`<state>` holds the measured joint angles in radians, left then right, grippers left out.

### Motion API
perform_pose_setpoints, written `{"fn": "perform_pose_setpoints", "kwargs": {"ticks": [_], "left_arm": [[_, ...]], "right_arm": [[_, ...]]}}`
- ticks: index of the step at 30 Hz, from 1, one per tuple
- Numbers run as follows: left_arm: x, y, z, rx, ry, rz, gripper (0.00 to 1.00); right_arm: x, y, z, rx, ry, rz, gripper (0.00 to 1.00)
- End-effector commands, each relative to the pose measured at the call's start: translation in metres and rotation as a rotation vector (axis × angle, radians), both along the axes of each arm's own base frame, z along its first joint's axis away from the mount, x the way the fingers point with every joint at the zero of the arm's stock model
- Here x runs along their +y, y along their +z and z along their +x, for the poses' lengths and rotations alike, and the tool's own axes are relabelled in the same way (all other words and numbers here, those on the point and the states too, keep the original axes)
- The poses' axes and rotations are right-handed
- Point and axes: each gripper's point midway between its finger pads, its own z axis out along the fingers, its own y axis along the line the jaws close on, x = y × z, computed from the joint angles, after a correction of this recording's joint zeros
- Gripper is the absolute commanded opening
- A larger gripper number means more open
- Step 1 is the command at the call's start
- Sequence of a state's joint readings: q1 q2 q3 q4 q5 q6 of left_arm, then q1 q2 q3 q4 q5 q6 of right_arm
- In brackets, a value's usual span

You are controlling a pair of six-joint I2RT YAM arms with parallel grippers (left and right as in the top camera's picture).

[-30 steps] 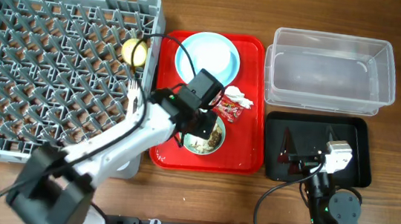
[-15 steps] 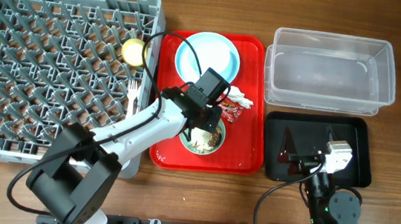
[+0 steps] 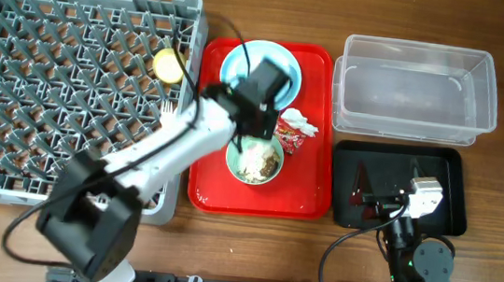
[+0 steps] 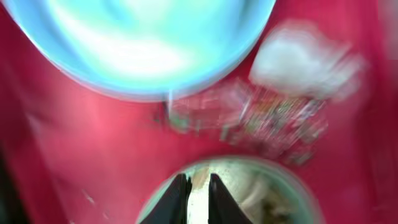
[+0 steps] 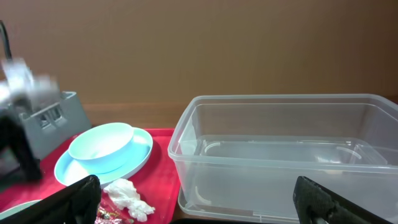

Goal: Sort waste into correct bins and load items into the dishwasher rack

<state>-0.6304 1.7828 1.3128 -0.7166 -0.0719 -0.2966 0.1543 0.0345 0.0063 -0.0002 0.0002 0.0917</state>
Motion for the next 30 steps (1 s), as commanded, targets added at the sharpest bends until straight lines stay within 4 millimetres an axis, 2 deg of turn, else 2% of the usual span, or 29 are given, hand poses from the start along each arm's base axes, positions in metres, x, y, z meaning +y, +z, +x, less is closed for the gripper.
{"fn": "perform_pose_setpoints", "kwargs": {"ticks": [1, 2, 3, 4, 6, 9, 11, 15, 18, 19, 21, 22, 23, 25, 26, 29, 30], "left_arm": [[-0.004, 0.091, 0.035, -0.117, 0.027, -0.165, 0.24], [-0.003, 0.096, 0.035, -0.094, 0.025, -0.197, 0.31], [-0.005, 0.096, 0.030, -0.055, 0.013, -0.236, 0.33], [-0.006, 0.092, 0.021, 0.012, 0.001, -0.274, 0.36], [0.007, 0.075, 0.009, 0.095, 0.026, -0.212, 0.43], [0.035, 0.055, 0.000, 0.130, 0.080, -0.058, 0.41], [0.047, 0.042, -0.005, 0.143, 0.101, -0.003, 0.40], [0.052, 0.021, -0.012, 0.170, 0.104, 0.017, 0.46], [0.048, 0.023, -0.004, 0.137, 0.104, -0.004, 0.49], [0.045, 0.024, 0.001, 0.117, 0.103, -0.016, 0.58], [0.041, 0.026, 0.006, 0.094, 0.100, -0.031, 0.88], [0.041, 0.026, 0.006, 0.094, 0.099, -0.030, 0.87], [0.042, 0.026, 0.005, 0.097, 0.099, -0.028, 0.82], [0.042, 0.026, 0.006, 0.095, 0.100, -0.030, 0.68], [0.041, 0.026, 0.007, 0.089, 0.101, -0.033, 0.57], [0.039, 0.029, 0.014, 0.072, 0.132, -0.058, 0.51], [0.037, 0.029, 0.013, 0.082, 0.152, -0.081, 0.44]], "right_arm": [[0.000, 0.002, 0.000, -0.010, 0.001, -0.005, 1.00], [0.000, 0.002, 0.000, -0.010, 0.001, -0.005, 1.00], [0.000, 0.002, 0.000, -0.010, 0.001, -0.005, 1.00], [0.000, 0.002, 0.000, -0.010, 0.001, -0.005, 1.00], [0.000, 0.002, 0.000, -0.010, 0.001, -0.005, 1.00], [0.000, 0.002, 0.000, -0.010, 0.001, -0.005, 1.00], [0.000, 0.002, 0.000, -0.010, 0.001, -0.005, 1.00], [0.000, 0.002, 0.000, -0.010, 0.001, -0.005, 1.00], [0.000, 0.002, 0.000, -0.010, 0.001, -0.005, 1.00], [0.000, 0.002, 0.000, -0.010, 0.001, -0.005, 1.00], [0.000, 0.002, 0.000, -0.010, 0.001, -0.005, 1.00], [0.000, 0.002, 0.000, -0.010, 0.001, -0.005, 1.00], [0.000, 0.002, 0.000, -0.010, 0.001, -0.006, 1.00], [0.000, 0.002, 0.000, -0.010, 0.001, -0.005, 1.00], [0.000, 0.002, 0.000, -0.010, 0.001, -0.005, 1.00], [0.000, 0.002, 0.000, -0.010, 0.001, -0.005, 1.00], [0.000, 0.002, 0.000, -0.010, 0.001, -0.004, 1.00]]}}
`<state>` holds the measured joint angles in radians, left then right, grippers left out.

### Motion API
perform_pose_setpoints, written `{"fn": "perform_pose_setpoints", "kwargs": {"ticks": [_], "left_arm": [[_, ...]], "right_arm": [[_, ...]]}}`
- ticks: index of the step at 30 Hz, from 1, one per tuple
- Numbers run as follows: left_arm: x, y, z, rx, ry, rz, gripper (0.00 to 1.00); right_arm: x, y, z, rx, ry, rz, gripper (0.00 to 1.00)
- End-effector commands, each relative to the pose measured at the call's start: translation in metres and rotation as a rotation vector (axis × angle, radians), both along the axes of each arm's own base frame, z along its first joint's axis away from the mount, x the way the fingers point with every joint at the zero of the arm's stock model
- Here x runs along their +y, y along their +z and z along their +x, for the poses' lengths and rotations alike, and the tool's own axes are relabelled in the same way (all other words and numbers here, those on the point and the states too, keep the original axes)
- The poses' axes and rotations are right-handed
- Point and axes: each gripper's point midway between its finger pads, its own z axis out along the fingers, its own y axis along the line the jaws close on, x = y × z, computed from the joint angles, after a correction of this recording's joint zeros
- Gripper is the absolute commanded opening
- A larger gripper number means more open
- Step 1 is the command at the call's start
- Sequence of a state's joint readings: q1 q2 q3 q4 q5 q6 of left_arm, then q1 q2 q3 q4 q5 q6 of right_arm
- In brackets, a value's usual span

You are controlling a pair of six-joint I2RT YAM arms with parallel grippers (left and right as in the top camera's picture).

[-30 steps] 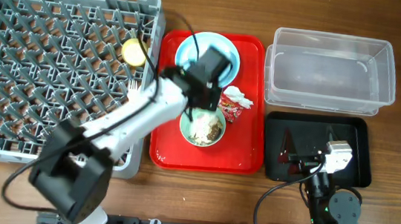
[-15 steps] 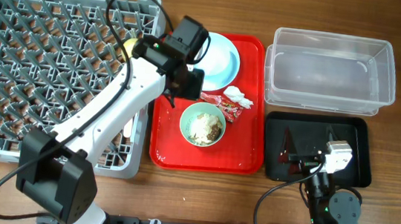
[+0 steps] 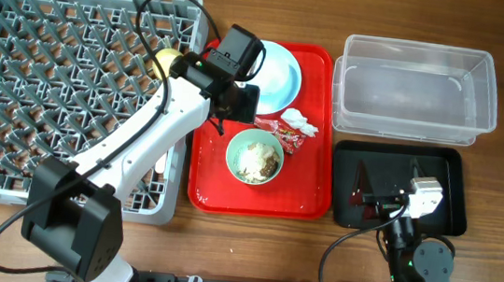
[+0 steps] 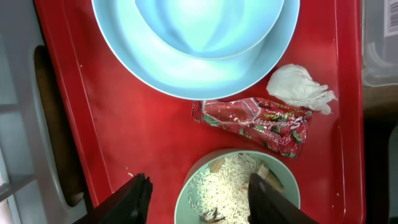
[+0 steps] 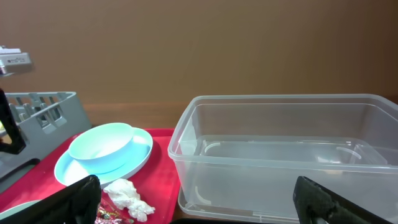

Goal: Sort waste into correct bins and load items into the dishwasher rack

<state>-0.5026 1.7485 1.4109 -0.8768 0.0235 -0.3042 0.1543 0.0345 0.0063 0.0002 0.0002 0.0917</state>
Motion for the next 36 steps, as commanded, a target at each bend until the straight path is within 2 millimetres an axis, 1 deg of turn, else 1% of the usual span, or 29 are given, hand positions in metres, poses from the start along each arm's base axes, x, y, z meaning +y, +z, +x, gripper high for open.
{"fn": "perform_pose_setpoints", "kwargs": {"ticks": [1, 3, 5, 6, 8, 9, 10, 12, 13, 15, 16, 17, 18, 19, 20, 21, 22, 23, 24, 25, 26, 27, 28, 29, 31, 32, 33, 34, 36], "left_arm": [[-0.002, -0.003, 0.000, 0.026, 0.041, -0.038, 0.41], [-0.002, -0.004, -0.004, 0.041, 0.039, -0.038, 0.41], [0.000, -0.005, -0.006, 0.052, 0.042, -0.031, 0.42], [0.003, -0.005, -0.005, 0.053, 0.048, -0.030, 0.42], [0.003, -0.005, -0.004, 0.053, 0.050, -0.030, 0.42], [0.003, -0.005, -0.005, 0.054, 0.048, -0.030, 0.24], [0.003, -0.005, -0.006, 0.057, 0.041, -0.026, 0.04], [0.010, 0.004, -0.004, 0.051, 0.114, -0.052, 0.04], [0.020, 0.016, 0.003, 0.022, 0.178, -0.085, 0.04], [0.040, 0.044, 0.017, -0.059, 0.244, -0.134, 0.05], [0.055, 0.062, 0.022, -0.111, 0.288, -0.163, 0.06], [0.070, 0.082, 0.025, -0.156, 0.342, -0.198, 0.09], [0.083, 0.096, 0.026, -0.188, 0.381, -0.224, 0.10], [0.096, 0.108, 0.025, -0.216, 0.423, -0.244, 0.11], [0.109, 0.120, 0.024, -0.243, 0.451, -0.260, 0.13], [0.121, 0.127, 0.023, -0.262, 0.482, -0.266, 0.14], [0.132, 0.131, 0.021, -0.271, 0.509, -0.264, 0.14], [0.148, 0.132, 0.018, -0.270, 0.551, -0.256, 0.15], [0.165, 0.132, 0.015, -0.263, 0.596, -0.246, 0.13], [0.185, 0.128, 0.011, -0.248, 0.652, -0.232, 0.11], [0.200, 0.125, 0.006, -0.223, 0.698, -0.238, 0.09], [0.209, 0.122, 0.003, -0.192, 0.723, -0.272, 0.08], [0.213, 0.121, 0.002, -0.179, 0.736, -0.300, 0.08], [0.219, 0.121, 0.002, -0.179, 0.752, -0.307, 0.08], [0.226, 0.120, 0.001, -0.180, 0.773, -0.304, 0.08], [0.228, 0.120, 0.001, -0.180, 0.776, -0.304, 0.11], [0.227, 0.120, 0.001, -0.180, 0.774, -0.304, 0.12], [0.226, 0.120, 0.001, -0.179, 0.773, -0.304, 0.14], [0.227, 0.120, 0.002, -0.178, 0.774, -0.304, 0.16]], "right_arm": [[0.000, 0.002, 0.000, -0.004, 0.001, 0.032, 1.00], [0.001, 0.002, 0.000, 0.019, 0.005, 0.169, 1.00], [0.010, 0.001, -0.002, 0.067, 0.052, 0.377, 1.00], [0.011, 0.001, -0.002, 0.093, 0.052, 0.507, 1.00], [0.012, 0.001, -0.002, 0.111, 0.055, 0.599, 1.00], [0.021, 0.003, -0.005, 0.121, 0.108, 0.602, 1.00], [0.033, 0.006, -0.009, 0.140, 0.180, 0.590, 1.00], [0.037, 0.015, -0.013, 0.170, 0.198, 0.572, 1.00], [0.037, 0.023, -0.015, 0.181, 0.196, 0.545, 1.00], [0.036, 0.045, -0.017, 0.220, 0.184, 0.480, 1.00], [0.036, 0.063, -0.015, 0.263, 0.176, 0.436, 1.00], [0.037, 0.075, -0.011, 0.321, 0.165, 0.402, 1.00], [0.038, 0.082, -0.005, 0.369, 0.156, 0.382, 1.00], [0.040, 0.088, 0.003, 0.469, 0.137, 0.374, 1.00], [0.043, 0.089, 0.009, 0.563, 0.126, 0.369, 1.00], [0.045, 0.088, 0.014, 0.643, 0.115, 0.362, 1.00], [0.050, 0.087, 0.023, 0.745, 0.102, 0.354, 1.00], [0.053, 0.088, 0.037, 0.791, 0.094, 0.358, 1.00], [0.065, 0.088, 0.045, 0.845, 0.131, 0.397, 1.00], [0.088, 0.088, 0.050, 0.898, 0.260, 0.429, 0.96], [0.109, 0.090, 0.054, 0.907, 0.383, 0.444, 0.72], [0.130, 0.086, 0.058, 0.921, 0.459, 0.437, 0.54], [0.147, 0.077, 0.060, 0.937, 0.487, 0.401, 0.45], [0.165, 0.063, 0.060, 0.958, 0.492, 0.346, 0.42], [0.194, 0.032, 0.055, 1.003, 0.472, 0.223, 0.43], [0.221, -0.003, 0.044, 1.051, 0.461, 0.092, 0.45], [0.231, -0.017, 0.040, 1.067, 0.463, 0.041, 0.46], [0.246, -0.037, 0.033, 1.090, 0.476, -0.021, 0.46], [0.266, -0.065, 0.026, 1.117, 0.491, -0.082, 0.47]]}}
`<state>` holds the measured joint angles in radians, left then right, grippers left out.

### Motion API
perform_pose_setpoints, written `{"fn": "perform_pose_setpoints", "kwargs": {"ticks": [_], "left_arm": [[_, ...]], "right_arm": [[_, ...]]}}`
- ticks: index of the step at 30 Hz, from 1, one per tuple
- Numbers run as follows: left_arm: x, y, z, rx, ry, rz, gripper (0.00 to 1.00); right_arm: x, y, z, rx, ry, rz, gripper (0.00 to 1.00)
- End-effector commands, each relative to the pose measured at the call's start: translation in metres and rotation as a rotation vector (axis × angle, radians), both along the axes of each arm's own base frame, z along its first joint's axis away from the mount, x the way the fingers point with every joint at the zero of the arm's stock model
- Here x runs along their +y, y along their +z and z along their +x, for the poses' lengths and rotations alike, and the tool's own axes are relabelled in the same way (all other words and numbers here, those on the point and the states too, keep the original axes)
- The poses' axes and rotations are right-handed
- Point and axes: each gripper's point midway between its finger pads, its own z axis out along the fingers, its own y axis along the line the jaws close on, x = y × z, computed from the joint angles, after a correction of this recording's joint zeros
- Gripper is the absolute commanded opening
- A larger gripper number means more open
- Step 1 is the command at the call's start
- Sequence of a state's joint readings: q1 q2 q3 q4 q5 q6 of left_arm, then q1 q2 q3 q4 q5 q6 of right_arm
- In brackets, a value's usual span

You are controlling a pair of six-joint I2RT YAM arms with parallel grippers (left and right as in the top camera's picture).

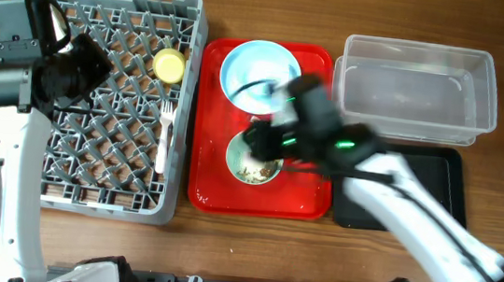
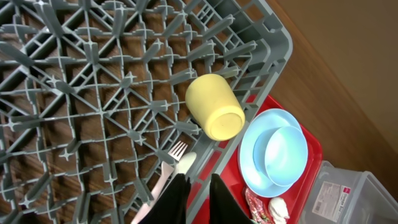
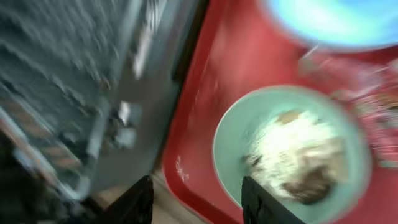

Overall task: Sort waste into correct bins and load items into the dishwasher rack
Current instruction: 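Grasp the green bowl rim with the right gripper and lift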

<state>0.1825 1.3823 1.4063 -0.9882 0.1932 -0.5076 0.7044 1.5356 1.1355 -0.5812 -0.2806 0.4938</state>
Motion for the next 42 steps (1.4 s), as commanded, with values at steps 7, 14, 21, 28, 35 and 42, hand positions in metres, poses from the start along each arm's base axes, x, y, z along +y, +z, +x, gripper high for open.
{"fn": "perform_pose_setpoints", "kwargs": {"ticks": [7, 14, 21, 28, 35, 42], "left_arm": [[-0.003, -0.001, 0.001, 0.002, -0.009, -0.021, 0.19], [-0.003, -0.001, 0.001, 0.002, -0.009, -0.021, 0.19], [-0.003, -0.002, 0.000, 0.005, -0.012, -0.019, 0.19], [-0.003, -0.002, 0.000, 0.005, -0.015, -0.018, 0.19], [-0.003, -0.002, 0.000, 0.005, -0.015, -0.018, 0.19], [-0.003, -0.002, 0.000, 0.005, -0.014, -0.018, 0.19]], "right_arm": [[0.019, -0.092, 0.002, 0.004, 0.034, -0.236, 0.44], [0.038, -0.098, -0.011, -0.010, 0.083, -0.227, 0.37], [0.037, -0.101, -0.011, -0.010, 0.063, -0.242, 0.27], [0.034, -0.107, -0.010, 0.010, 0.034, -0.253, 0.11], [0.038, -0.070, 0.002, -0.016, -0.023, -0.190, 0.04], [-0.011, -0.008, 0.006, -0.092, -0.130, -0.285, 0.04]]}}
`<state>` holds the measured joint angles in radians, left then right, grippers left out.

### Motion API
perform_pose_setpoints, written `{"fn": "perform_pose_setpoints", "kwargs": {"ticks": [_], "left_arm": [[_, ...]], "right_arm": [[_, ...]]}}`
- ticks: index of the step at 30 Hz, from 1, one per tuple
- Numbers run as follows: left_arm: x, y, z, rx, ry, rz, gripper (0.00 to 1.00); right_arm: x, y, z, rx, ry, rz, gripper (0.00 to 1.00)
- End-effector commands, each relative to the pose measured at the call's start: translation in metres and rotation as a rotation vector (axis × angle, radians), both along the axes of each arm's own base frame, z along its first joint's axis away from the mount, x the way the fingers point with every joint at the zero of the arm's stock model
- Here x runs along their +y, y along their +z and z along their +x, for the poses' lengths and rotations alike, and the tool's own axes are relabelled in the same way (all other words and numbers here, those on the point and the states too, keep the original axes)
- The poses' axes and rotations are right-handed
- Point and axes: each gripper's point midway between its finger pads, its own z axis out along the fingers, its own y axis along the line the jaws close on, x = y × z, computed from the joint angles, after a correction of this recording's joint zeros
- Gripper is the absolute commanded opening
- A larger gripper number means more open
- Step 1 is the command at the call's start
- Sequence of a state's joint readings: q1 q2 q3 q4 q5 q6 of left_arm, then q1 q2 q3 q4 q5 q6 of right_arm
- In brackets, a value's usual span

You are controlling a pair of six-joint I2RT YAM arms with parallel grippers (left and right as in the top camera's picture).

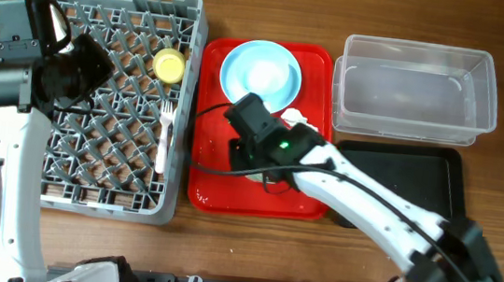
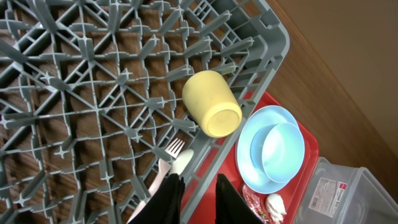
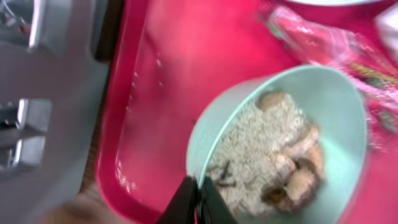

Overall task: Sort waste into correct bins and load items into the dishwasher rack
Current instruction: 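Grasp the green bowl rim with the right gripper and lift, then tip the green bowl over the black tray to dump the food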

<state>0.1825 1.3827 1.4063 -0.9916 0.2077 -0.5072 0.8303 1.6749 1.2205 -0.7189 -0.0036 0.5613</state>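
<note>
A green bowl [image 3: 292,124] of rice and scraps sits on the red tray [image 1: 209,188]. My right gripper [image 3: 199,193] is shut on its left rim, and in the overhead view the right gripper [image 1: 244,150] and arm cover the bowl. A red wrapper [image 3: 323,46] and a white tissue [image 1: 294,119] lie beside a blue bowl on a blue plate [image 1: 261,72]. My left gripper [image 2: 200,193] hangs over the grey rack [image 1: 6,162], jaws a little apart, holding nothing. A yellow cup [image 2: 212,112] and a white fork [image 2: 168,165] lie in the rack.
A clear plastic bin [image 1: 415,91] stands at the back right. In front of it lies a black tray [image 1: 416,186], partly under my right arm. The rack fills the left side of the table and the red tray sits right against it.
My right gripper was open and blurred above the green bowl; now it is shut on the bowl's left rim. The left arm stays over the rack, its jaws slightly wider apart.
At first my left gripper was low over the green bowl while the right arm rested by the black tray. Then the left gripper stood open above the tray. Later it was back over the rack and the right arm had reached the bowl, which it now grips.
</note>
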Motion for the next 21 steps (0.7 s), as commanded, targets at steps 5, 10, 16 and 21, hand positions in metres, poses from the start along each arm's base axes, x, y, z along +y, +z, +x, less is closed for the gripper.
{"fn": "perform_pose_setpoints", "kwargs": {"ticks": [5, 10, 16, 21], "left_arm": [[0.000, -0.001, 0.001, 0.000, -0.006, -0.005, 0.19], [0.000, -0.001, 0.001, -0.001, -0.006, -0.005, 0.20], [0.000, -0.001, 0.001, 0.000, -0.006, -0.005, 0.20], [-0.001, -0.001, 0.001, 0.000, -0.007, -0.005, 0.20]], "right_arm": [[-0.070, 0.061, 0.009, -0.089, -0.209, -0.073, 0.04], [-0.129, 0.058, 0.001, -0.043, -0.352, -0.226, 0.04], [-0.147, 0.053, 0.004, 0.011, -0.412, -0.219, 0.04], [-0.164, 0.049, 0.006, 0.079, -0.446, -0.189, 0.04]]}}
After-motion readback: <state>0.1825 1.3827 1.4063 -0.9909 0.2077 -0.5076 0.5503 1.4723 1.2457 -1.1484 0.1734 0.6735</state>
